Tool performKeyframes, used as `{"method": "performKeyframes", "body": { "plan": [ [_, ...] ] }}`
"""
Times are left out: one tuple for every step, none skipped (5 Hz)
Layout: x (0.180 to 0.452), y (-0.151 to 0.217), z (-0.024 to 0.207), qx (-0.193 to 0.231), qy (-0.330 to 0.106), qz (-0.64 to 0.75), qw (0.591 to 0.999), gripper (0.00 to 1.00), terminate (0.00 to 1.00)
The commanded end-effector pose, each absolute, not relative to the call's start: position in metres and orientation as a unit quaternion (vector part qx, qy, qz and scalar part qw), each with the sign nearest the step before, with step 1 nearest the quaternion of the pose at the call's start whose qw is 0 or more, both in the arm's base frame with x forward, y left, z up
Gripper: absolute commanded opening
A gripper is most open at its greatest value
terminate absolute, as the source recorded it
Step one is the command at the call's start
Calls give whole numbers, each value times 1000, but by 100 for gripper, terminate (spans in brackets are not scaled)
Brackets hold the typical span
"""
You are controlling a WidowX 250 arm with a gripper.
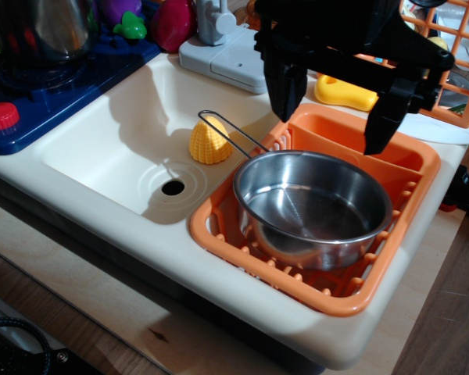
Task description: Put pan from drying rack into sink
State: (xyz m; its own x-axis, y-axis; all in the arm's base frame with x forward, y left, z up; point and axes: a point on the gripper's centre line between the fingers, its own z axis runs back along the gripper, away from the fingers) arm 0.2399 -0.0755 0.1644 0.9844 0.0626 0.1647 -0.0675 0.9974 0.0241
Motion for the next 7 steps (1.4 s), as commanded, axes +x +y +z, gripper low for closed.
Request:
{"method": "performKeyframes", "body": {
  "plan": [
    [240, -76, 164, 15, -82, 33, 996, 100, 0],
    [237, -78, 158, 13, -89, 99, 991, 100, 0],
    [231, -81, 156, 15, -75, 176, 981, 100, 0],
    [225, -84, 154, 23, -69, 248, 966, 100, 0],
    [216, -83, 157, 1, -54, 300, 952, 100, 0],
    [208, -84, 161, -14, -47, 356, 933, 100, 0],
    [202, -83, 164, -17, -42, 412, 910, 100, 0]
  ]
}}
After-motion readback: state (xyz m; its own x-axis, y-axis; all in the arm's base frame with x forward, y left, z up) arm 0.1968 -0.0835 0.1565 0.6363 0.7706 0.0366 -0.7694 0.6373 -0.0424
